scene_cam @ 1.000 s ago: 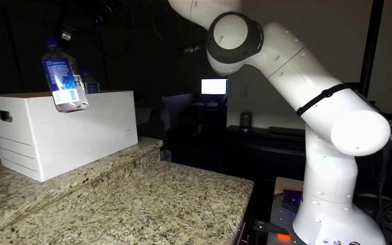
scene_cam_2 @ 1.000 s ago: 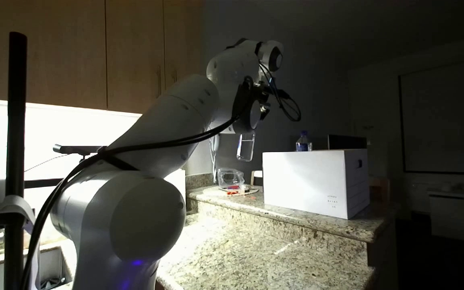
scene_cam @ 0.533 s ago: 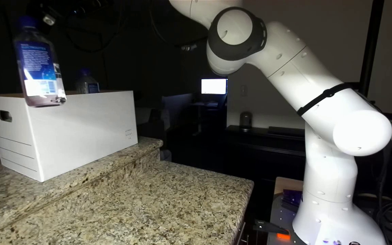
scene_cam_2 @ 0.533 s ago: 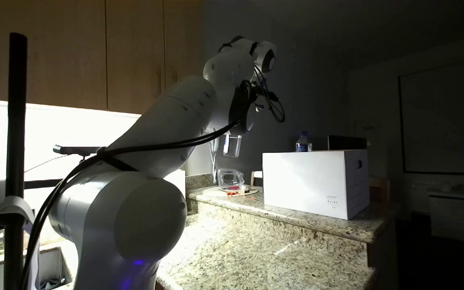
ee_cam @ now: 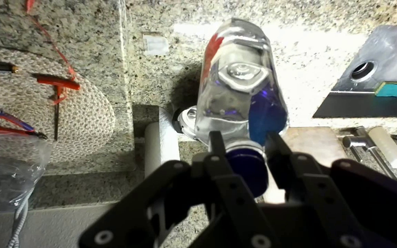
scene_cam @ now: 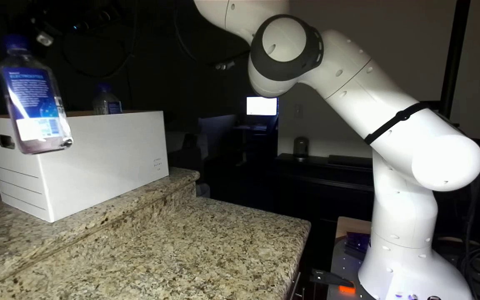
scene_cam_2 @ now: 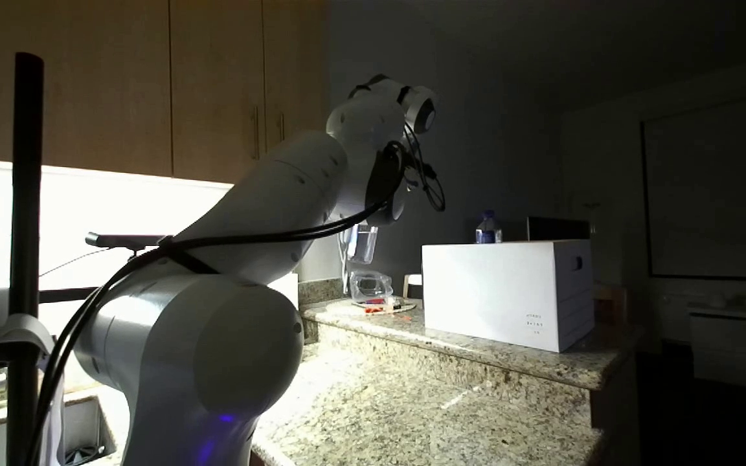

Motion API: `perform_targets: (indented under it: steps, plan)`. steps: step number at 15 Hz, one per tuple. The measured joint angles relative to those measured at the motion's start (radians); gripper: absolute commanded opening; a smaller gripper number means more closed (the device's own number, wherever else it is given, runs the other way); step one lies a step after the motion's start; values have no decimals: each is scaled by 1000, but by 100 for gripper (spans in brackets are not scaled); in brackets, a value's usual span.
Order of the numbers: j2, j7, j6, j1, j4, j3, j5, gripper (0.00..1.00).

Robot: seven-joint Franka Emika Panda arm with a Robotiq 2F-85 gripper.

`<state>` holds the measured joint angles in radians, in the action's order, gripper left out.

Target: Remove the bottle from the box

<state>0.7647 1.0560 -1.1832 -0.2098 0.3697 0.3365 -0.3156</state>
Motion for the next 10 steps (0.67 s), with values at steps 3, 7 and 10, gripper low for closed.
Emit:
perform_targets:
  steps: [3,7,10]
  plan:
    - [4,0,0,-2,-1,-2,0,34]
    - [8,0,0,-2,-1,-8,1,15]
    - [28,2,-2,-4,-1,-24,7,15]
